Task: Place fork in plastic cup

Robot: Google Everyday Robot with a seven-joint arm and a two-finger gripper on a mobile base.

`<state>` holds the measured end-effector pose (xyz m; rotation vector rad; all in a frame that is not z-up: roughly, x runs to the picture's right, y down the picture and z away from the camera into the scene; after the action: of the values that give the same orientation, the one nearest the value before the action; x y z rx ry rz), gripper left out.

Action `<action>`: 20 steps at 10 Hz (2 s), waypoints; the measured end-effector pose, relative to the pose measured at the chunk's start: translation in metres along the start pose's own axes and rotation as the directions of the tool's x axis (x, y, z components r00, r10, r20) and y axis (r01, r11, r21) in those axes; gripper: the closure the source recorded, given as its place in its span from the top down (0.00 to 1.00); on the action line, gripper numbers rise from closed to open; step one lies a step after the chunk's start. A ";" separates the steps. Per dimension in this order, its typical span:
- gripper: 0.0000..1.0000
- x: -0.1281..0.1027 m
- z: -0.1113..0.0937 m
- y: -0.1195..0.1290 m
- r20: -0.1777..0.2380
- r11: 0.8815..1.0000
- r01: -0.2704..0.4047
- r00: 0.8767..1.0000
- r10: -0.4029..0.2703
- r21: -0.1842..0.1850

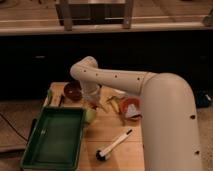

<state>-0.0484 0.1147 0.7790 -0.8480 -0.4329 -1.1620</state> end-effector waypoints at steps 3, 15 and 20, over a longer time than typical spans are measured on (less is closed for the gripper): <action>0.80 0.000 0.001 0.000 0.001 1.000 0.000 1.000 0.000 -0.001; 0.80 0.000 0.001 0.000 0.001 1.000 0.000 1.000 0.000 -0.001; 0.80 0.000 0.001 0.000 0.001 1.000 0.000 1.000 0.000 -0.001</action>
<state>-0.0484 0.1154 0.7795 -0.8493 -0.4337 -1.1617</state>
